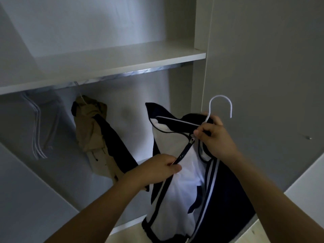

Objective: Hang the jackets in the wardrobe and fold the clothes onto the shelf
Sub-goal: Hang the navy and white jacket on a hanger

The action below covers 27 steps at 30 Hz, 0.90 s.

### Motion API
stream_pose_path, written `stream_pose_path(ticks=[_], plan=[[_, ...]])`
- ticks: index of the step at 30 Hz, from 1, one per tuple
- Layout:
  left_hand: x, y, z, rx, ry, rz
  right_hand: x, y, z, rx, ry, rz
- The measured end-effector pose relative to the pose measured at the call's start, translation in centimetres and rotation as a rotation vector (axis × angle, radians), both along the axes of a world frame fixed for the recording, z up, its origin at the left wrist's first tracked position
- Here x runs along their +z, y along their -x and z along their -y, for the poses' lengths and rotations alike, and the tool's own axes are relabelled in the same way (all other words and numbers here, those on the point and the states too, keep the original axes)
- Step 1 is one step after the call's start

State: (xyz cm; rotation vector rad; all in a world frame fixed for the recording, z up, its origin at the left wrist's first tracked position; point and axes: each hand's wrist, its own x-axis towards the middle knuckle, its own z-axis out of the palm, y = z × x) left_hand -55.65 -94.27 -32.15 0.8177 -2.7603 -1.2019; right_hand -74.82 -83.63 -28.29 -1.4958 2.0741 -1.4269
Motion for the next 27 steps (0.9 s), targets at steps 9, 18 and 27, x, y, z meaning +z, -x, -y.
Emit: stream_pose_path(ticks=[9,18,27], plan=[[-0.6,2.5,-0.6,0.060,-0.036,-0.228,2.2,-1.2,-0.1,0.215,0.082,0.153],[-1.2,3.1,-3.2,-0.052,0.030,-0.068,1.1,0.9,0.8,-0.087,0.318,0.285],[4.7,0.9,5.4,0.428,-0.350,-0.057,1.7,1.4,1.1,-0.056,0.225,0.263]])
